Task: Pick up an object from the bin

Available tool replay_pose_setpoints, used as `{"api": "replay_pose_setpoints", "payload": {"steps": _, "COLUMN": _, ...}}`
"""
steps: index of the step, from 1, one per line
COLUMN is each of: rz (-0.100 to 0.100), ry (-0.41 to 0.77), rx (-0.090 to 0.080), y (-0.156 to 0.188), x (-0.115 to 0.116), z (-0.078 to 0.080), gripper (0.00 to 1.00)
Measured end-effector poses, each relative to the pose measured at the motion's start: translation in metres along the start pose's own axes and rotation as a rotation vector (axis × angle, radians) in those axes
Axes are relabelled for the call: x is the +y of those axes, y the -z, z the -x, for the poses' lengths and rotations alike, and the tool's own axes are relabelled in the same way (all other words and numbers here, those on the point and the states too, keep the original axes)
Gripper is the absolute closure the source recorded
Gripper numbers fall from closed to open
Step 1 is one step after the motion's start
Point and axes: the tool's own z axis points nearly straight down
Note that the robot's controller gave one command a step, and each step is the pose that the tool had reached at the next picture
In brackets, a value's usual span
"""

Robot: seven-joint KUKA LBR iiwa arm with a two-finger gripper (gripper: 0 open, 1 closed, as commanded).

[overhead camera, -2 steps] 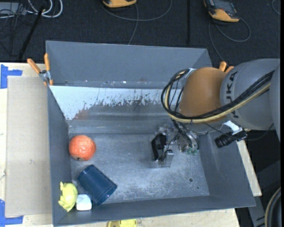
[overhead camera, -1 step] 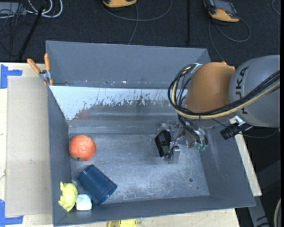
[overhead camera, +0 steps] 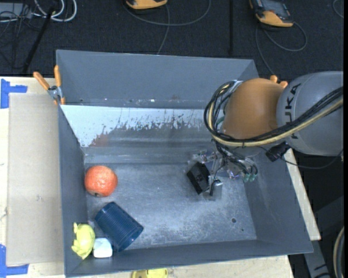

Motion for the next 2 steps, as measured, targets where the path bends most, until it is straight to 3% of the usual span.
{"api": "replay_pose_setpoints", "payload": {"steps": 1, "rz": 0.001, "ry": -0.021, "rx": -0.002, "y": -0.009, "x": -0.006, "z": 0.000, "gripper": 1.00}}
{"api": "replay_pose_setpoints", "payload": {"steps": 2, "rz": 0.000, "ry": 0.306, "rx": 0.001, "y": -0.033, "x": 0.028, "z": -0.016, "gripper": 1.00}}
